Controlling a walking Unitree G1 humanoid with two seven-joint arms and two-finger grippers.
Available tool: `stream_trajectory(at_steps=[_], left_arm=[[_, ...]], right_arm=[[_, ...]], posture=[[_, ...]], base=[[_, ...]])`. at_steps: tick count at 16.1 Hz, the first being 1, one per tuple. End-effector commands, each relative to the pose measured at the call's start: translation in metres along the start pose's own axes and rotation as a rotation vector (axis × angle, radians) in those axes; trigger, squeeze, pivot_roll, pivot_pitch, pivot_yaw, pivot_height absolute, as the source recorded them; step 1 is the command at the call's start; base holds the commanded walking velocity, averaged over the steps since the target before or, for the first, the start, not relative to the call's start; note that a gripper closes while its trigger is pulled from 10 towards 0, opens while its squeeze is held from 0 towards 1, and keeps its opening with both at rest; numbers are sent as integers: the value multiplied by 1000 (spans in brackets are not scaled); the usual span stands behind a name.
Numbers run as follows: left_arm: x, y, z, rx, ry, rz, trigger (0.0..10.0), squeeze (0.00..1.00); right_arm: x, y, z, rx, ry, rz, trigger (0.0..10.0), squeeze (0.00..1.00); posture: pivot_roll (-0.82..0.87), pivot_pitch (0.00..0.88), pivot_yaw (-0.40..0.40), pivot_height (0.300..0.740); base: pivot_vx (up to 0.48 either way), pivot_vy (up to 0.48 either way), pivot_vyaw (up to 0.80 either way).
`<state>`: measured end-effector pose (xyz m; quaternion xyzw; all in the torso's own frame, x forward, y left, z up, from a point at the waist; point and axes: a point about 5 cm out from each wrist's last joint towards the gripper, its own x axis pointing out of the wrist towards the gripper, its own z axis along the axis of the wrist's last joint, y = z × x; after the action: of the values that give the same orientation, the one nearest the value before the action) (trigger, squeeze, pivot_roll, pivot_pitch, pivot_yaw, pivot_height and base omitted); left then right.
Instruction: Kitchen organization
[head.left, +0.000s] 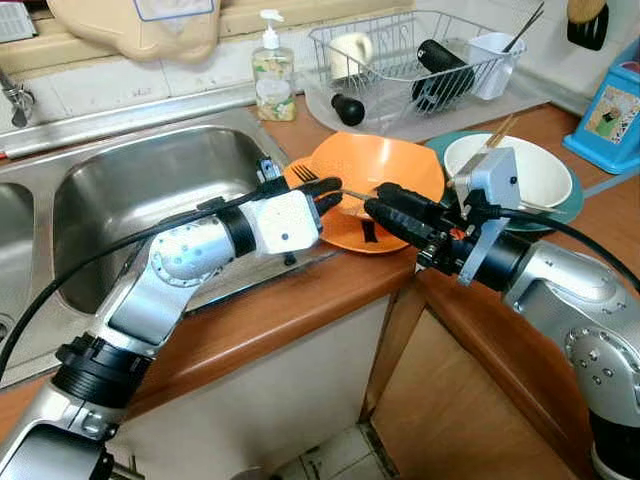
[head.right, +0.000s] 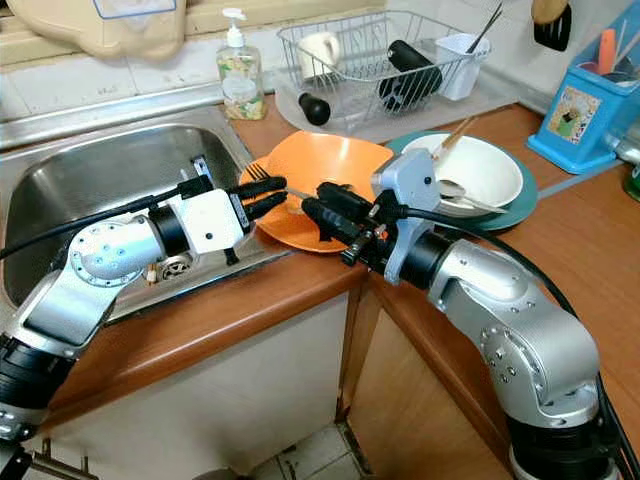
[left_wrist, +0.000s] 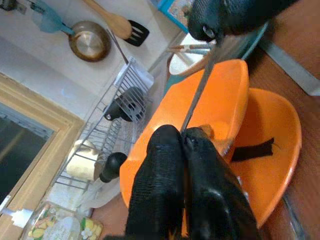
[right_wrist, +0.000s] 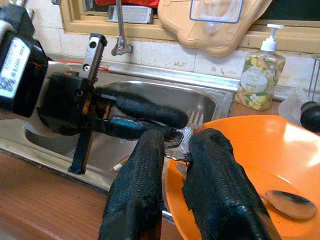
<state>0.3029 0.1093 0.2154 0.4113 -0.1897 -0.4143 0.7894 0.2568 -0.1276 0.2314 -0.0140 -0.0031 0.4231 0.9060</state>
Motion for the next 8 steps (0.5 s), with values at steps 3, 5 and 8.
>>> stream_trajectory(at_steps=[3,5,8], left_arm=[[-1,-2,-6,61,35,-65,2392,0],[0,-2,-8,98,45,-68,10000,0],[2,-3,-6,42,19,-71,10000,1000]], right_arm=[[5,9,10,-33,-21,79,0,0],[5,8,11,-36,-19,82,0,0],[5,8,10,-41,-15,80,0,0]], posture=[[-137,0,49,740],[-140,0,47,740],[-143,0,45,740]], base=[[0,0,0],[0,0,0],[0,0,0]])
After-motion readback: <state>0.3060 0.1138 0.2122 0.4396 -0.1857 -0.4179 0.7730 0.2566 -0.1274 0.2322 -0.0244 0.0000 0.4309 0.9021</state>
